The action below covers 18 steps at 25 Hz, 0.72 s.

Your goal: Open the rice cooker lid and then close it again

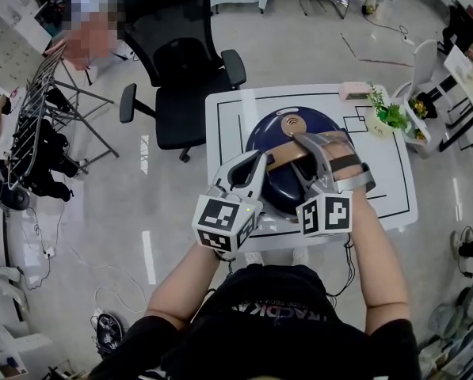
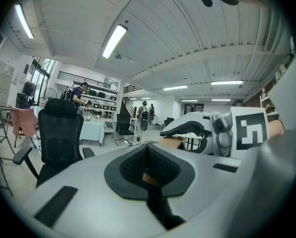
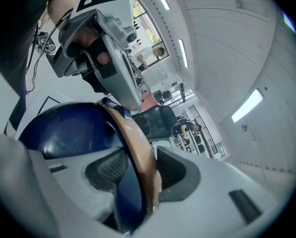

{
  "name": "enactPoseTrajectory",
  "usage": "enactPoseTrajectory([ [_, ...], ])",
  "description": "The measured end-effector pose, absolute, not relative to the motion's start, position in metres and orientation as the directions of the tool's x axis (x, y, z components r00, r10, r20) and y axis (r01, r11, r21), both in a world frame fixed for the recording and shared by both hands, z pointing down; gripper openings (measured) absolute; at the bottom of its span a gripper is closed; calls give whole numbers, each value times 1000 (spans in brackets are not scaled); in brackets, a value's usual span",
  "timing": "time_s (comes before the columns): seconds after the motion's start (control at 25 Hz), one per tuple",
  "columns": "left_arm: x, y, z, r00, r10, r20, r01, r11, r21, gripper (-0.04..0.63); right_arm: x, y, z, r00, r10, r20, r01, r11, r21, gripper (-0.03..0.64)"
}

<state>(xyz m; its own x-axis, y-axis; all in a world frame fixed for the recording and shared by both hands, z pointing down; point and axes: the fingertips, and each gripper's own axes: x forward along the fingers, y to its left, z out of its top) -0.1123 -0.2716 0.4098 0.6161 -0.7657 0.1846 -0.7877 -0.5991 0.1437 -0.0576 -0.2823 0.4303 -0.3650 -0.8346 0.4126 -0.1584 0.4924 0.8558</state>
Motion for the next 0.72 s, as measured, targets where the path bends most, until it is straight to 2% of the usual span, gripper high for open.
enactPoseTrajectory([
  [0.72,-109,-268,410,638,-740,214,-768,-633,101,6,-58,-281,432,-359,-836,414,-182,498,848,179],
])
